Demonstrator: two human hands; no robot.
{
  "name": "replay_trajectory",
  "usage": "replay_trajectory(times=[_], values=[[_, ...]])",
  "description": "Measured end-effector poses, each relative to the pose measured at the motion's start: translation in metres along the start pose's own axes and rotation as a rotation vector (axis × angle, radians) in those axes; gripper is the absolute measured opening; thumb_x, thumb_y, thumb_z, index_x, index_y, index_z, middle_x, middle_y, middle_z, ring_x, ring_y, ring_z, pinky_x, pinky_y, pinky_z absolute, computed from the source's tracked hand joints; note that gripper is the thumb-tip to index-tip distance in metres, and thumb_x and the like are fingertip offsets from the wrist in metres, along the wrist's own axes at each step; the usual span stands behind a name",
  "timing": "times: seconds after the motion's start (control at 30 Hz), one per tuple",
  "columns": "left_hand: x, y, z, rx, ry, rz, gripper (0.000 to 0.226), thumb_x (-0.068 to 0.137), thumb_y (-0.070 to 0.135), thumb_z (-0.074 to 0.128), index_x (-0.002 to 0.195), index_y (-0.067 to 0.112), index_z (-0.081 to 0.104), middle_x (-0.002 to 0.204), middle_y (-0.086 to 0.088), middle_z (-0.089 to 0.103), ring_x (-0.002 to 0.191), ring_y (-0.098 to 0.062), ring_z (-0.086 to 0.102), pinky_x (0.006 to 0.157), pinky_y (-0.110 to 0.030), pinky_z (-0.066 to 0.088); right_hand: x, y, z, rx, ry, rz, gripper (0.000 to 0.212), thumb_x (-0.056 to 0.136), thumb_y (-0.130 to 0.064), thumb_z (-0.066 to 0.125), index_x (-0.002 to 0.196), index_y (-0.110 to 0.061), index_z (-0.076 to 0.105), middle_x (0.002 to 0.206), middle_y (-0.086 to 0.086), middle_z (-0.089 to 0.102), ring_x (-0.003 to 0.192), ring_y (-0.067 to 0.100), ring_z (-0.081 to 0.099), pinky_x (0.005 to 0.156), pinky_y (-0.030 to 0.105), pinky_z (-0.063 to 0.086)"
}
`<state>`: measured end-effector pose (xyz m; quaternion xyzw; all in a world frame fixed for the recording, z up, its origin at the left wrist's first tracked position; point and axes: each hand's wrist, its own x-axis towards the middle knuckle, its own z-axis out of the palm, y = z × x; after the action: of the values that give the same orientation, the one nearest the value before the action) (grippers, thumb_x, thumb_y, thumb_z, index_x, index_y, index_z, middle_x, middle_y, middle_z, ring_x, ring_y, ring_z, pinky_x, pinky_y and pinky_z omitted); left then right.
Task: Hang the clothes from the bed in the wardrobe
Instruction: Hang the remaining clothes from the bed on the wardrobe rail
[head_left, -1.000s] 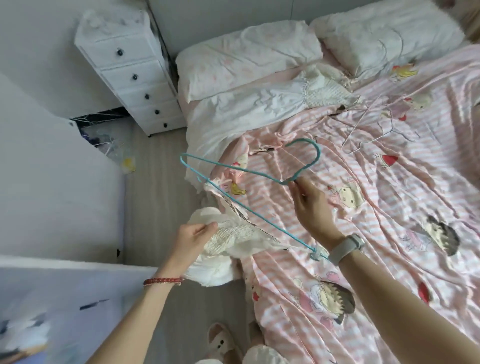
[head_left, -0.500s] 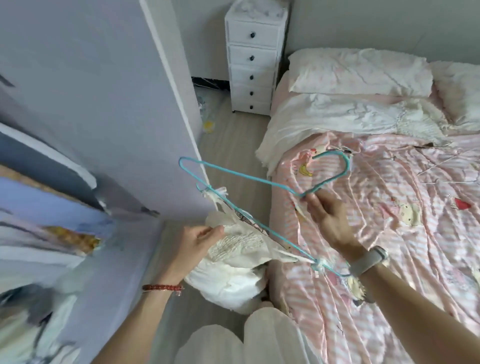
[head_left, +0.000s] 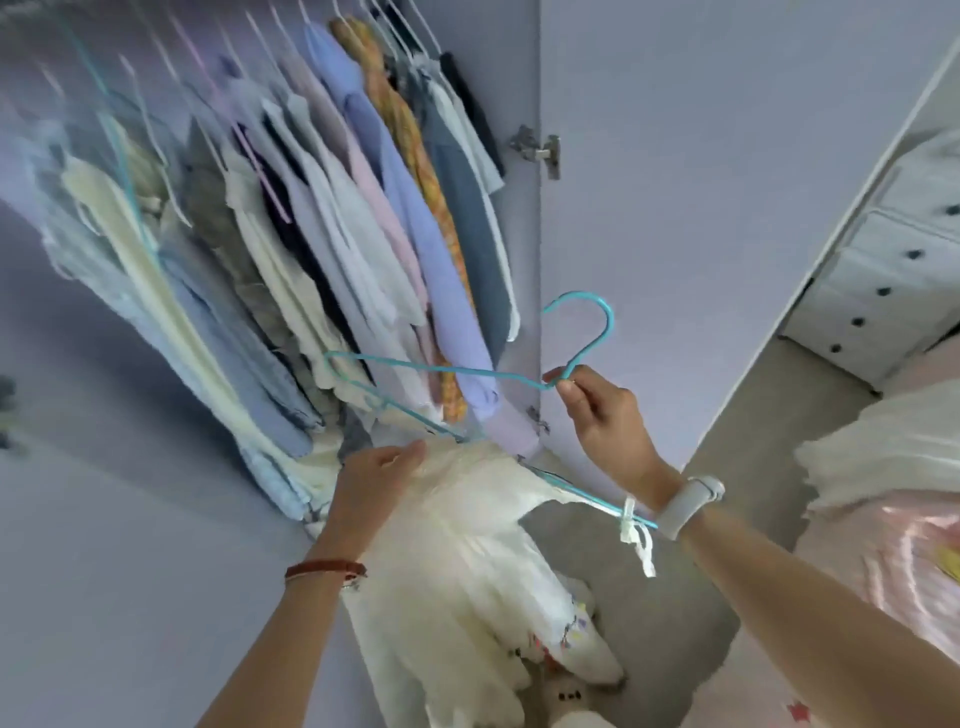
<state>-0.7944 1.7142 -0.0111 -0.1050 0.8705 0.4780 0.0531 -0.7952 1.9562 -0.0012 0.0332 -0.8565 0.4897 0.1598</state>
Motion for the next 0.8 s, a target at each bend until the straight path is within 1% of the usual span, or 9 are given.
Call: replay_trajectory(times=[0.1, 0.13, 0.2, 0.3, 0.43, 0.53, 0.6, 0.73, 0.8], values=[[0.006, 0.005, -0.052, -0.136, 0.206, -0.092, 0.047, 0.086, 0.032, 0.062, 0.044, 0.02, 0.042, 0.046, 0.007, 0.035, 0.048, -0.015, 0.032, 0.053, -0.029, 0.03, 0.049, -0.04, 0.039, 0.074, -0.113, -0.137, 0.02, 0.094, -0.008, 0.047, 0.094, 0.003, 0.063, 0.068, 0.013, 0.06, 0.063, 0.032, 0.051, 0.066, 0.038, 0.041], [0.006, 0.008, -0.07, -0.193, 0.272, -0.104, 0.039, 0.085, 0.033, 0.063, 0.051, 0.018, 0.051, 0.052, 0.001, 0.042, 0.052, -0.016, 0.038, 0.056, -0.029, 0.035, 0.065, -0.056, 0.052, 0.117, -0.138, -0.18, 0.019, 0.094, -0.008, 0.047, 0.089, 0.0, 0.064, 0.064, 0.007, 0.059, 0.062, 0.029, 0.049, 0.065, 0.036, 0.04], [0.007, 0.015, -0.103, -0.247, 0.402, -0.098, 0.041, 0.086, 0.035, 0.062, 0.065, -0.001, 0.06, 0.061, -0.009, 0.05, 0.059, -0.018, 0.046, 0.06, -0.031, 0.04, 0.092, -0.089, 0.076, 0.202, -0.173, -0.275, 0.021, 0.094, -0.008, 0.046, 0.083, -0.014, 0.063, 0.057, -0.01, 0.047, 0.058, 0.015, 0.039, 0.059, 0.024, 0.035], [0.008, 0.025, -0.146, -0.281, 0.638, -0.096, 0.04, 0.087, 0.035, 0.06, 0.065, 0.002, 0.058, 0.06, -0.007, 0.046, 0.058, -0.018, 0.041, 0.054, -0.029, 0.035, 0.126, -0.136, 0.115, 0.294, -0.252, -0.327, 0.02, 0.095, -0.012, 0.044, 0.097, -0.004, 0.063, 0.058, -0.008, 0.045, 0.058, 0.013, 0.036, 0.056, 0.016, 0.031], [0.018, 0.027, -0.195, -0.359, 0.892, -0.17, 0.042, 0.092, 0.033, 0.054, 0.057, 0.009, 0.051, 0.047, 0.001, 0.044, 0.05, -0.018, 0.037, 0.047, -0.026, 0.033, 0.156, -0.193, 0.17, 0.377, -0.347, -0.29, 0.022, 0.095, -0.017, 0.042, 0.082, -0.003, 0.053, 0.053, -0.005, 0.035, 0.054, 0.015, 0.035, 0.056, 0.03, 0.027], [0.026, 0.021, -0.222, -0.343, 0.975, -0.186, 0.039, 0.095, 0.032, 0.045, 0.074, 0.003, 0.059, 0.071, -0.011, 0.054, 0.065, -0.023, 0.048, 0.061, -0.031, 0.039, 0.167, -0.227, 0.211, 0.513, -0.498, -0.155, 0.028, 0.096, -0.018, 0.039, 0.069, -0.012, 0.038, 0.056, -0.001, 0.03, 0.053, 0.019, 0.03, 0.055, 0.034, 0.027], [0.033, 0.016, -0.237, -0.353, 1.017, -0.186, 0.038, 0.096, 0.03, 0.042, 0.08, 0.0, 0.058, 0.076, -0.014, 0.053, 0.07, -0.023, 0.047, 0.064, -0.033, 0.037, 0.173, -0.244, 0.235, 0.525, -0.532, -0.108, 0.033, 0.095, -0.018, 0.039, 0.063, -0.018, 0.034, 0.059, -0.001, 0.031, 0.054, 0.019, 0.033, 0.055, 0.035, 0.031], [0.057, 0.005, -0.27, -0.41, 1.092, -0.196, 0.037, 0.096, 0.024, 0.037, 0.096, -0.004, 0.062, 0.082, -0.013, 0.056, 0.077, -0.025, 0.051, 0.07, -0.032, 0.04, 0.181, -0.269, 0.276, 0.61, -0.605, -0.014, 0.028, 0.094, -0.017, 0.041, 0.066, -0.021, 0.041, 0.055, 0.0, 0.031, 0.047, 0.016, 0.027, 0.037, 0.018, 0.029], [0.07, -0.001, -0.286, -0.417, 1.1, -0.181, 0.039, 0.096, 0.023, 0.035, 0.103, -0.004, 0.062, 0.093, -0.015, 0.061, 0.088, -0.029, 0.057, 0.08, -0.035, 0.046, 0.189, -0.285, 0.297, 0.637, -0.619, 0.027, 0.027, 0.094, -0.015, 0.04, 0.068, -0.021, 0.045, 0.056, -0.002, 0.033, 0.042, 0.014, 0.029, 0.032, 0.012, 0.026]])
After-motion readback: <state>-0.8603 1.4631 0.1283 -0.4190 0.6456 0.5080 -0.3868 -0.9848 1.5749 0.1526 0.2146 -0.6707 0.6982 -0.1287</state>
